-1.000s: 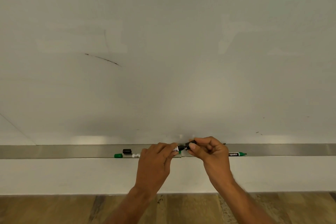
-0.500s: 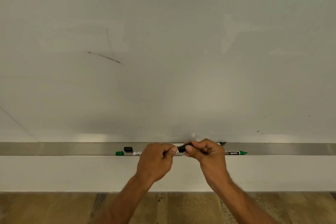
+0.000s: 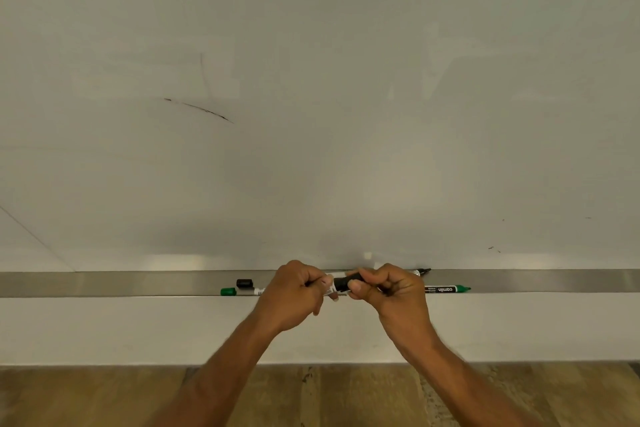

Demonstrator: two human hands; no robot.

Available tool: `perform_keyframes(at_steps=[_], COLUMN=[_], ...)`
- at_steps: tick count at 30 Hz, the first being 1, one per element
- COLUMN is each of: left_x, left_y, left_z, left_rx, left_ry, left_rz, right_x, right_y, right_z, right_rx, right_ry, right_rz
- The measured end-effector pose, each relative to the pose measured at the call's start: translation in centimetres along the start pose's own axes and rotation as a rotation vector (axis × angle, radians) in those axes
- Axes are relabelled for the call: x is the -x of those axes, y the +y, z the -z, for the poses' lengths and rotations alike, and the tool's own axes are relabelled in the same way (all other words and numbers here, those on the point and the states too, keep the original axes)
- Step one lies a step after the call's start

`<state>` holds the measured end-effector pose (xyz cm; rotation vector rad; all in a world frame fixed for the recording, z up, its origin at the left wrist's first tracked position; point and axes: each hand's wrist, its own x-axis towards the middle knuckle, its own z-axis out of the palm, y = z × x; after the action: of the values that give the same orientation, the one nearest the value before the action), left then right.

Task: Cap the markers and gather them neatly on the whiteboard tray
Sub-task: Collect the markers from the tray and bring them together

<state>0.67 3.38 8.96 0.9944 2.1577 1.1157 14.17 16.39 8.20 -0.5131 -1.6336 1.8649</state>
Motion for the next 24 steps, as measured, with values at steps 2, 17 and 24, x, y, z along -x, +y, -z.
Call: perform_keyframes(at_steps=[2, 17, 24], left_x=[-0.5, -5.1, -5.5], left_y=[-0.3, -5.5, -7.3], left_z=[-0.1, -5.3, -6.9], left_rx=[-0.028, -0.536, -0.713], left_ry=[-0.002, -0.014, 0.103], left_rz=[-0.019, -0.182, -0.219], right_x=[-0.7, -7.1, -7.8], right_y=[0.1, 6.0, 7.1], right_z=[0.7, 10.9, 9.6], right_rx=[0.013, 1.652, 1.823], right_ry=[-0.027, -0.381, -0.500], right_rz=[-0.032, -0.033, 0.004])
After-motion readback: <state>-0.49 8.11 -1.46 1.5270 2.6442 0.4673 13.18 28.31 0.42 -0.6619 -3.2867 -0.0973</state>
